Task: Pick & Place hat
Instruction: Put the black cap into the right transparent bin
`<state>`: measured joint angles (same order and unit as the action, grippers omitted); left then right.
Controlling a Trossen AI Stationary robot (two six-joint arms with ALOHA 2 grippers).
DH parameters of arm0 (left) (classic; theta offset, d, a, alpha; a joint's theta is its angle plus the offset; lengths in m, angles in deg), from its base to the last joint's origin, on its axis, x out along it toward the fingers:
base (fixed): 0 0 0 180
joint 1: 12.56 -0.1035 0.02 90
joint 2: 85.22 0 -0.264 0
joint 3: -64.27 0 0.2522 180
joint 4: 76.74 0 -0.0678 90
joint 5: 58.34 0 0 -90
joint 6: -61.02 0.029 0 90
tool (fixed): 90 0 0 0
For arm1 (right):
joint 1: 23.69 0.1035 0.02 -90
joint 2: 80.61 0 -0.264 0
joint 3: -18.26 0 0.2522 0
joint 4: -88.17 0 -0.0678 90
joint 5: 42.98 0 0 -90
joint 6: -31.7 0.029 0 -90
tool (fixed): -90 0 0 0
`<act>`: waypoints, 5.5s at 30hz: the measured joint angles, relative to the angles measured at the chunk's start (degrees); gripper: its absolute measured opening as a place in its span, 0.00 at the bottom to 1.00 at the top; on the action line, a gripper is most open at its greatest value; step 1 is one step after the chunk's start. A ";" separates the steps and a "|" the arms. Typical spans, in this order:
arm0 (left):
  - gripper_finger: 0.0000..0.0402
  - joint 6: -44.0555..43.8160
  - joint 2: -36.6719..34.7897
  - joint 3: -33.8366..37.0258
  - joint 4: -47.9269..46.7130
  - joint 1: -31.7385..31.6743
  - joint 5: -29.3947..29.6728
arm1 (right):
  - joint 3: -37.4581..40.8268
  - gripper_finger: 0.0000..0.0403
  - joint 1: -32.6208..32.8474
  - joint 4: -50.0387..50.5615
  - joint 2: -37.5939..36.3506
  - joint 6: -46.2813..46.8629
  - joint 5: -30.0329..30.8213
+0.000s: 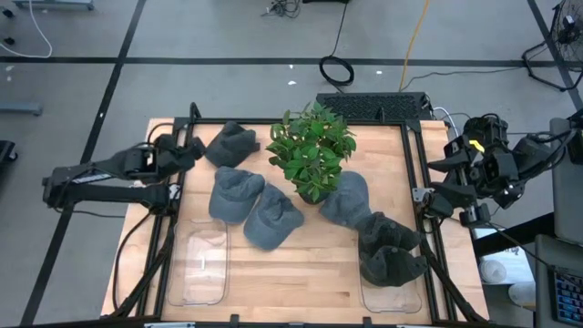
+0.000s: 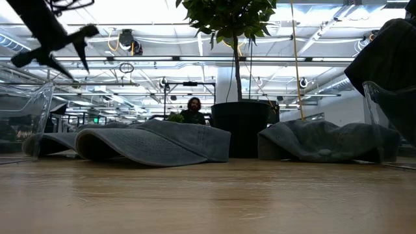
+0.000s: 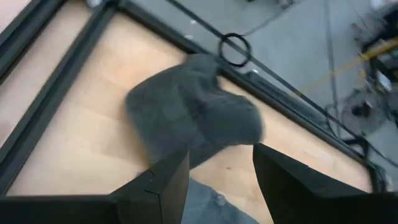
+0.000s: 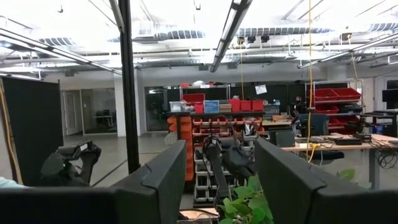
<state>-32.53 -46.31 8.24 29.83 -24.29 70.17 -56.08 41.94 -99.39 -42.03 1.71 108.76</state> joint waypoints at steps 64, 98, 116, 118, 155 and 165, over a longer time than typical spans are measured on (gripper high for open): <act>0.46 -1.78 22.25 32.46 62.27 -18.41 -4.85 | 0.04 0.45 0.00 -1.18 0.42 -2.16 2.80; 0.03 2.21 24.03 32.55 96.65 -7.60 9.51 | 0.04 0.45 -0.02 -5.50 0.47 -5.50 3.21; 0.03 57.17 23.56 32.20 149.15 -3.08 9.29 | 0.02 0.45 -0.02 -8.26 0.49 -5.25 5.99; 0.03 60.76 22.14 31.89 149.10 -3.21 7.51 | 0.02 0.45 -0.02 -8.26 0.47 -5.25 5.97; 0.03 82.49 16.61 -6.55 129.89 -8.26 -38.66 | 0.00 0.45 0.00 -10.60 0.68 -5.39 13.25; 0.03 87.34 22.40 -22.54 117.83 -3.52 -44.08 | 0.00 0.45 -0.02 -10.60 0.68 -5.33 13.22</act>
<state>54.81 -23.92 -14.31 147.67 -27.80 26.09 -56.08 41.92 -109.99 -41.35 -3.63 121.98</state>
